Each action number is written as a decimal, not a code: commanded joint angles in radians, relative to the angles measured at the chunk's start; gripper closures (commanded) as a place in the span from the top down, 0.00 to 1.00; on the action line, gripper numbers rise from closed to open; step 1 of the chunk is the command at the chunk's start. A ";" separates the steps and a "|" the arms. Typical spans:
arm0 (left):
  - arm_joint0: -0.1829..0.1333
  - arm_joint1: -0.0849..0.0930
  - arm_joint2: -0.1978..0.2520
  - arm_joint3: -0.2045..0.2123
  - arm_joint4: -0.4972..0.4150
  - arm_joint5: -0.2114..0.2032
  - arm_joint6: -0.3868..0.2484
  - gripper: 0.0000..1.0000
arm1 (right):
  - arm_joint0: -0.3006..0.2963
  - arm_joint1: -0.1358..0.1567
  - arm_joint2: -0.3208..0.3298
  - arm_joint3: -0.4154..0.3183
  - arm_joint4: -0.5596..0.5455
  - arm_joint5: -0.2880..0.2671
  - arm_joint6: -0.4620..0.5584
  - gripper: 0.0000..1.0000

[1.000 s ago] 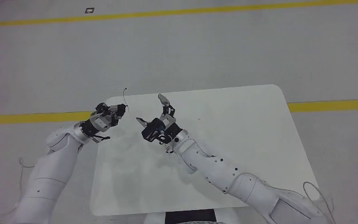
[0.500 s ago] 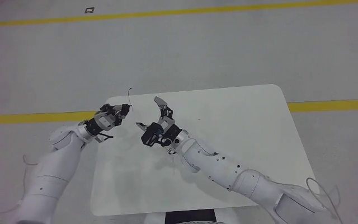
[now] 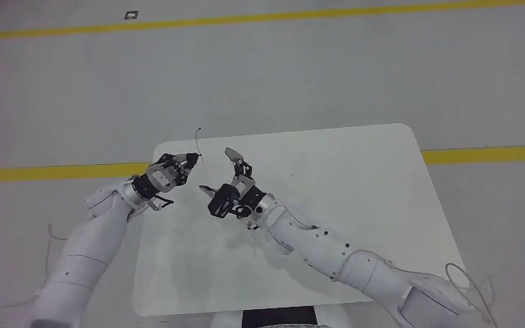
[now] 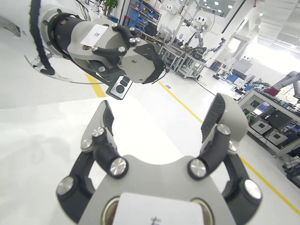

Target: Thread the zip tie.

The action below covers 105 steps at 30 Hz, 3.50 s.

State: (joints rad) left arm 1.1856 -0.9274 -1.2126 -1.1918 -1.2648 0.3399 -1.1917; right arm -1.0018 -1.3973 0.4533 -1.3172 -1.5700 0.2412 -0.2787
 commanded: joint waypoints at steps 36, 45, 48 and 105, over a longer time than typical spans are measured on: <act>-0.005 0.025 0.107 0.024 -0.202 0.000 0.030 0.00 | -0.021 -0.020 0.027 -0.001 0.039 -0.067 -0.048 0.30; -0.005 0.025 0.107 0.024 -0.202 0.000 0.030 0.00 | -0.020 -0.057 0.046 0.038 0.047 -0.057 -0.043 0.34; -0.005 0.025 0.107 0.024 -0.202 0.000 0.030 0.00 | -0.018 -0.068 0.051 0.048 0.046 -0.065 -0.050 0.35; -0.005 0.025 0.107 0.024 -0.202 0.000 0.030 0.00 | -0.028 -0.081 0.085 0.066 0.000 -0.036 -0.035 0.34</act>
State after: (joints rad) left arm 1.1803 -0.9022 -1.1058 -1.1681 -1.4672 0.3400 -1.1616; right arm -1.0302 -1.4784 0.5384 -1.2510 -1.5700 0.2055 -0.3144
